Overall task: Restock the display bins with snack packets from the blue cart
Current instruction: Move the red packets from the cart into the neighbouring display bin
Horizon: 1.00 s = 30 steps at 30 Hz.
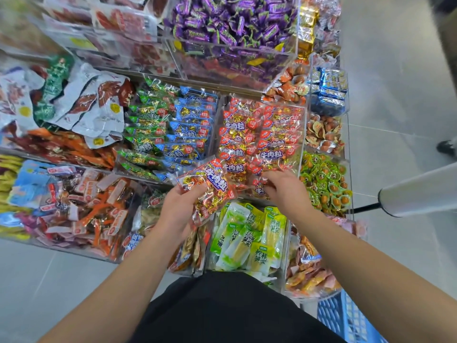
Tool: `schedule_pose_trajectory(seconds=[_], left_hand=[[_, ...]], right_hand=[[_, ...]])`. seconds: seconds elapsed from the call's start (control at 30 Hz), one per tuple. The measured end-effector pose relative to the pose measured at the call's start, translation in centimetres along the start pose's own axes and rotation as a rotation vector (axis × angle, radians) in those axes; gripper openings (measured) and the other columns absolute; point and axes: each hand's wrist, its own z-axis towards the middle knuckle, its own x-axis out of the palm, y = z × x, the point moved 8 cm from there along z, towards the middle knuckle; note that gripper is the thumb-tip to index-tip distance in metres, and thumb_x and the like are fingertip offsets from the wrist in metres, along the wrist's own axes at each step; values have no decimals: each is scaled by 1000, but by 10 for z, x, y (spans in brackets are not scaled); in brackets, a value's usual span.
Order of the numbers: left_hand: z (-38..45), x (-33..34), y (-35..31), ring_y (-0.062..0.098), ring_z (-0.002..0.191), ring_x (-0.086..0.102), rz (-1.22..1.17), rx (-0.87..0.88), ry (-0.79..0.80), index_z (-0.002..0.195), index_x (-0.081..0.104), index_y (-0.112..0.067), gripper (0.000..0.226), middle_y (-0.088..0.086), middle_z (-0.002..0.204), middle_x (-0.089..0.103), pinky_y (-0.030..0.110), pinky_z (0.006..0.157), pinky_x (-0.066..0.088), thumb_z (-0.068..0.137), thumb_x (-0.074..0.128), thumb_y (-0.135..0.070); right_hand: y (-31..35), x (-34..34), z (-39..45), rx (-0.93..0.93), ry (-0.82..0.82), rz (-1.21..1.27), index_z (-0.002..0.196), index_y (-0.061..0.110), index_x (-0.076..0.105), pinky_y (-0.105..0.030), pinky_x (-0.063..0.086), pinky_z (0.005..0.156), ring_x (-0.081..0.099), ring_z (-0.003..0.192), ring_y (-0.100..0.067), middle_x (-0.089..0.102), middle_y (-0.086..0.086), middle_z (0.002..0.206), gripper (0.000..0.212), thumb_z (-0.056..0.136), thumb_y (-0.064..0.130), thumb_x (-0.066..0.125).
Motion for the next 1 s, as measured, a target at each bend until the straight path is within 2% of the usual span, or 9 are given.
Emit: schedule_pose_trajectory(seconds=[0.1,0.27,0.43,0.57,0.67,0.8,0.9,1.0], left_hand=[[-2,4,-1,26,81,77,10,3,8,112,63,-8,22,11,95,79,31,55,59,92,70,-11],[-1,4,0,26,86,77,12,4,1,114,63,-10,23,10,99,78,31,58,60,92,70,-11],[-3,4,7,26,83,77,6,-15,-3,110,63,-12,18,10,97,79,33,56,60,93,68,-10],[-4,1,6,21,73,77,18,-7,-1,106,64,-15,14,5,90,79,31,49,57,93,68,-12],[-3,-1,4,23,76,77,-3,-8,8,112,63,-13,22,7,93,79,31,52,58,91,70,-13],[-1,4,2,25,82,77,-16,0,55,113,63,-10,25,9,96,79,31,57,59,89,70,-10],[1,11,1,28,91,76,-14,10,99,113,63,-12,26,11,103,78,36,64,62,89,69,-9],[2,21,-1,29,96,75,-3,34,146,112,63,-12,28,12,106,77,41,76,60,85,70,-9]], right_hand=[[-16,-4,-3,63,-6,-46,120,20,66,-39,49,79,60,102,-32,72,-9,108,29,92,21,66],[-3,8,0,58,21,-74,128,22,62,-39,49,77,57,105,-32,70,-6,115,34,94,21,62],[-7,17,-3,108,35,-85,125,24,62,-37,50,68,57,101,-30,70,-7,104,31,93,22,61],[-6,13,1,100,51,-51,123,24,63,-39,53,76,58,103,-32,70,-7,108,33,90,23,64],[-12,2,-7,85,31,40,124,23,63,-40,53,87,62,105,-27,70,-3,110,38,86,28,69],[-21,-12,-21,107,5,146,129,20,59,-38,49,98,57,114,-21,65,0,123,48,84,30,71],[-17,-21,-25,99,-1,178,131,19,58,-39,44,104,54,120,-21,62,0,128,50,84,31,68],[-2,-39,-26,80,-96,270,122,23,64,-36,44,100,54,112,-14,65,6,117,40,84,34,66]])
